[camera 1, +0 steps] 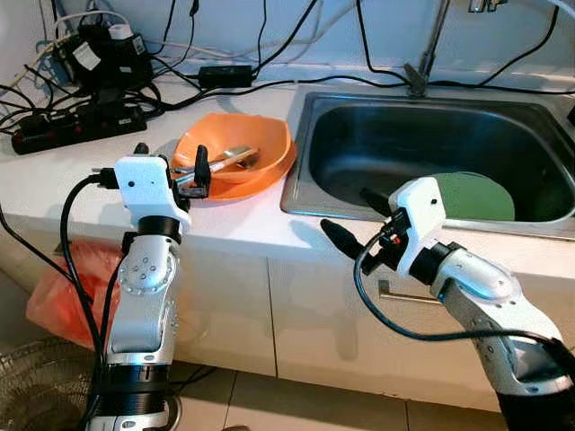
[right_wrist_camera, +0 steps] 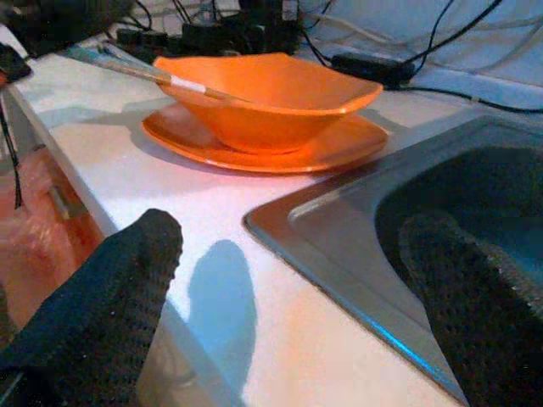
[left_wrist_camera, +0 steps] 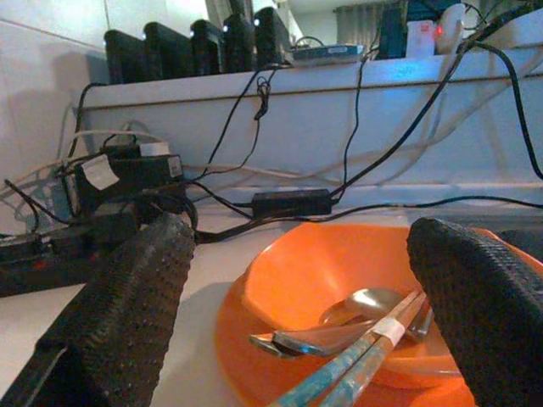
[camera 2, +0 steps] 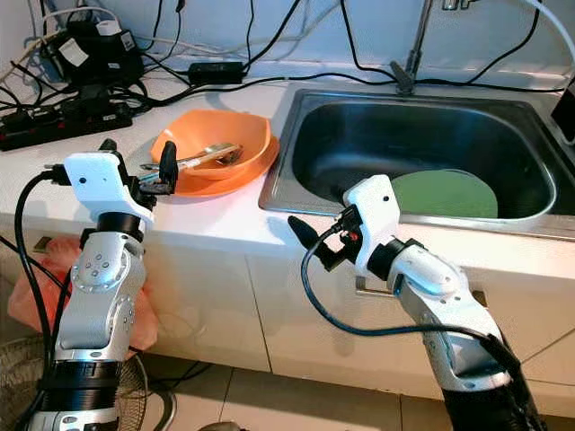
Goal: Kitchen organization
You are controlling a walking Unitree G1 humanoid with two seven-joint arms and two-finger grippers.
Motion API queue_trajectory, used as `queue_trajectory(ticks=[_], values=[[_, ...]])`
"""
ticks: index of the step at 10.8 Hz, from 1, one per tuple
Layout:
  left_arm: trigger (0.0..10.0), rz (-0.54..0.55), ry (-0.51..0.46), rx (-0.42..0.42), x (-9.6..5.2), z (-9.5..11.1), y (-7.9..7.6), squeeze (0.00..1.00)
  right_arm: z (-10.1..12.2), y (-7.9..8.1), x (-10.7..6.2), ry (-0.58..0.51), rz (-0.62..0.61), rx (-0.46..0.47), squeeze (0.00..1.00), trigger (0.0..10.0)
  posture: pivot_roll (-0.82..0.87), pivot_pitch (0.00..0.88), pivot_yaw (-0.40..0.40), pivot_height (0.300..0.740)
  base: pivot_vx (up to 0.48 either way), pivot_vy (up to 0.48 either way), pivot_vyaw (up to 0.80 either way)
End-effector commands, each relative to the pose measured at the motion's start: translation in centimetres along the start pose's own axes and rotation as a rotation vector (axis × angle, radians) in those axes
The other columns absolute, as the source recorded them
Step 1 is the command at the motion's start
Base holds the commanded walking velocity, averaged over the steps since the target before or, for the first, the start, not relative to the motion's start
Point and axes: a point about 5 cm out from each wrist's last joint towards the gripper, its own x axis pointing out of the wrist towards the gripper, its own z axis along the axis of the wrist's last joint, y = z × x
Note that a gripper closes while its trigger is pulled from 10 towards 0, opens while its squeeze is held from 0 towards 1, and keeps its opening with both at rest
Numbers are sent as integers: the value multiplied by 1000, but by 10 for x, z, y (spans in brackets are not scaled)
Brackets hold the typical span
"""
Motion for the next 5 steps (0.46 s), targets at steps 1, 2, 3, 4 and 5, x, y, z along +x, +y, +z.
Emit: queue_trajectory(ticks=[1, 2, 3, 4, 5], values=[[10000, -2, -2, -12, 2, 4, -1, 0, 2, 1, -4, -2, 3, 8, 0, 10000, 54, 54, 57, 740, 0, 0, 0], [10000, -12, 1, -18, 0, 4, -2, 0, 0, 3, -4, -1, 1, 14, 0, 10000, 54, 63, 58, 740, 0, 0, 0], [10000, -22, 5, -30, -2, 4, -4, 0, -1, 6, -6, 2, 2, 23, 0, 10000, 54, 76, 55, 740, 0, 0, 0], [10000, -26, 4, -39, -2, 4, -6, 0, -2, 6, -6, 3, -4, 20, 0, 10000, 53, 83, 50, 740, 0, 0, 0], [10000, -42, 10, -54, -1, 1, -13, 0, -1, 5, -5, 1, -19, 24, 0, 10000, 44, 91, 41, 740, 0, 0, 0]])
